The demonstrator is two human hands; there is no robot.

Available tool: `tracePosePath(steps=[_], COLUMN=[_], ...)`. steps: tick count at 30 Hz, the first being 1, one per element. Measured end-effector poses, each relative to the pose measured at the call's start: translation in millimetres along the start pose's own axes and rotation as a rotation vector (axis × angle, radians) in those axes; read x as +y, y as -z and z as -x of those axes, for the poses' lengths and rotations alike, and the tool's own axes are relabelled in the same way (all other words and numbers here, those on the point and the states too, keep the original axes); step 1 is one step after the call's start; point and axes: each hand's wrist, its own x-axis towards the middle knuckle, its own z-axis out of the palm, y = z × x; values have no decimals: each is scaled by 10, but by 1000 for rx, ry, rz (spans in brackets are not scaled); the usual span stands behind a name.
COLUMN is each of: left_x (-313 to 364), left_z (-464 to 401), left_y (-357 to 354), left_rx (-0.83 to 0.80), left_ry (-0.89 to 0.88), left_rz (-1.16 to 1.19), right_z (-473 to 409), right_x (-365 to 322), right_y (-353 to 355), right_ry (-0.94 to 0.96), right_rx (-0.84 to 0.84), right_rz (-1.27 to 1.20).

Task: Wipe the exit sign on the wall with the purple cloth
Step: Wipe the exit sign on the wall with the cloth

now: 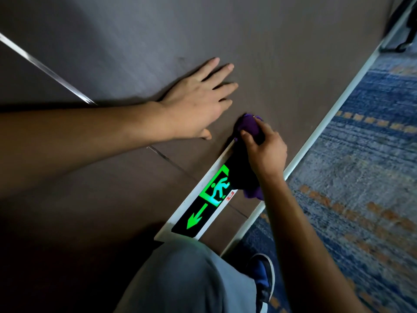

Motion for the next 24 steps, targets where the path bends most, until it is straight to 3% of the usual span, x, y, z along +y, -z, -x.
tracePosePath(steps=[5,10,15,24], left_x=[-4,-9,-18,26], left_z=[-59,-74,-62,-273], left_y=[40,44,17,45], left_rx=[-20,-48,1,-86], left_ry=[21,21,2,-66], left_rz=[39,62,49,10], right_z=[-264,-113,211,721], right_x=[66,46,-38,63], right_y=[289,77,-162,-143], right_ry=[-33,-34,-11,119], right_rx=[87,-49,-20,-131], right_rz=[-59,0,56,122])
